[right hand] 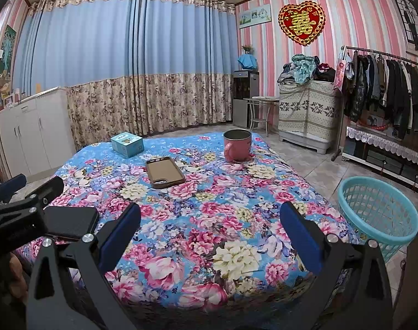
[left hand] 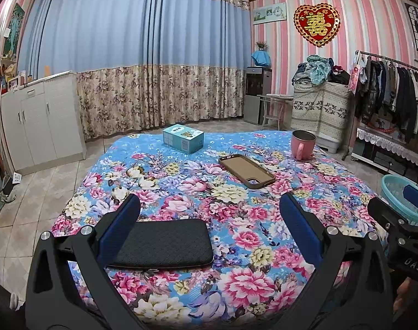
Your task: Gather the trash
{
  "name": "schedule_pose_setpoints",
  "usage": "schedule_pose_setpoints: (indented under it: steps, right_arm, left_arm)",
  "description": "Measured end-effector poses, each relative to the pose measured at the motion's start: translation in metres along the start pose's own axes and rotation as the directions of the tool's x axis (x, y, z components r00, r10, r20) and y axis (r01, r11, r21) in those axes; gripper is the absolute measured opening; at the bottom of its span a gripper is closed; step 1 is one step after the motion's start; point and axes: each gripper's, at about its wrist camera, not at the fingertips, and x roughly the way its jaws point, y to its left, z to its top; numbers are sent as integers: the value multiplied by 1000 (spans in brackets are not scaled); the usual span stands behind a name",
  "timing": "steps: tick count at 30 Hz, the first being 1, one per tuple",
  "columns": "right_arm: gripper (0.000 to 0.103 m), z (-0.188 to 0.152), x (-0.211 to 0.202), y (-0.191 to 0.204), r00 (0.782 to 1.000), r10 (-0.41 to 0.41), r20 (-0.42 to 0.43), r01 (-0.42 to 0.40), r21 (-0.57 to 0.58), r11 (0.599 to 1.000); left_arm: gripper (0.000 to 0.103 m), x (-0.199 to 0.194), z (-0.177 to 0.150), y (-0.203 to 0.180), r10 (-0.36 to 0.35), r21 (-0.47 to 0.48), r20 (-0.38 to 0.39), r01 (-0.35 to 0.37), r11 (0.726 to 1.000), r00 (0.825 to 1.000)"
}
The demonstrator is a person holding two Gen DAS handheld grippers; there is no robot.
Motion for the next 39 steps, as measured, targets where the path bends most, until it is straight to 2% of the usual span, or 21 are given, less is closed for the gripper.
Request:
schedule_pose_setpoints:
  steps: [39]
  right_arm:
    - [99, -2, 1, 0, 1000, -14, 3, 14, 1, 1000]
  left_arm:
    - [98, -2, 4, 9, 2, -8, 12, -2, 1000, 1000]
